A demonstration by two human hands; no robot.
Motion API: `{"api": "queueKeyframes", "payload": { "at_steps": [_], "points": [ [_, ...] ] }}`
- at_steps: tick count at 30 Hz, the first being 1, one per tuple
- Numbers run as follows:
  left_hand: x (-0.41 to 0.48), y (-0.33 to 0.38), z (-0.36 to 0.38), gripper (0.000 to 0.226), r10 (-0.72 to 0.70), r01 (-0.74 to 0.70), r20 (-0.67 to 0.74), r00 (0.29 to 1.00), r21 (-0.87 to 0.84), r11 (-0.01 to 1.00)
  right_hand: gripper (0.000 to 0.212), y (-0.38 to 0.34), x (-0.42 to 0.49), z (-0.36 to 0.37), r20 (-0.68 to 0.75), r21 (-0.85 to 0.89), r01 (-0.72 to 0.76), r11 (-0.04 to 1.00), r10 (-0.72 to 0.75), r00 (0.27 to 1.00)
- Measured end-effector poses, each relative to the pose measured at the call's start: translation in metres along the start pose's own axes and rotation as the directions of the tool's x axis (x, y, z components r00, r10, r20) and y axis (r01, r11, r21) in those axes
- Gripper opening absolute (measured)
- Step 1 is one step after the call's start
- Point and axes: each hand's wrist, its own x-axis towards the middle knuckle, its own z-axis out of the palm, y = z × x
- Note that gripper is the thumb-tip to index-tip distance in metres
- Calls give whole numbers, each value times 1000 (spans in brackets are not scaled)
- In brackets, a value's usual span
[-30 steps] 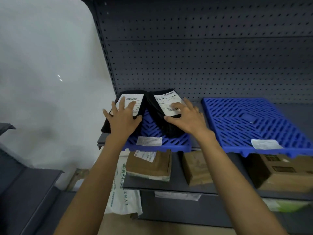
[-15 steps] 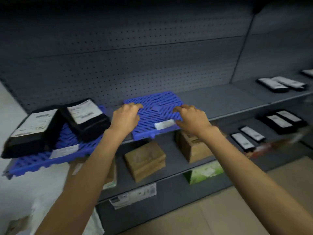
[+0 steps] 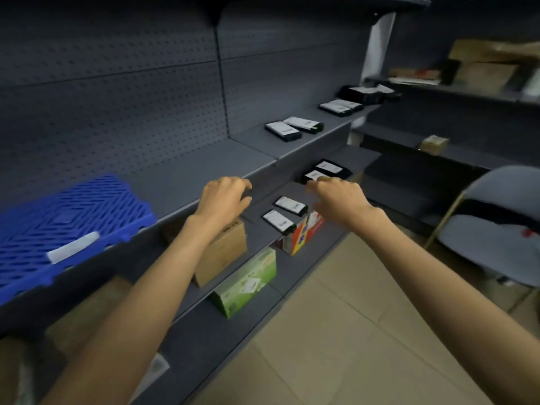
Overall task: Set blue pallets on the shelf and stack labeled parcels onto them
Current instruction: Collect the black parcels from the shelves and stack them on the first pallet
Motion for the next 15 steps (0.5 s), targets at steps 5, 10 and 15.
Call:
{"api": "queueKeyframes", "payload": {
  "at_steps": [5,10,15],
  "points": [
    [70,61,31,39,142,-142,-2,990,-20,990,31,77,3,13,1,20,-120,993,120,993],
    [154,107,68,40,218,-217,17,976,-59,975,42,152,35,27,-8,-27,-175,984,175,985],
    [255,145,98,37,270,-267,29,962,-82,960,37,230,93,33,-5,-68,-215,974,215,977]
  ]
}}
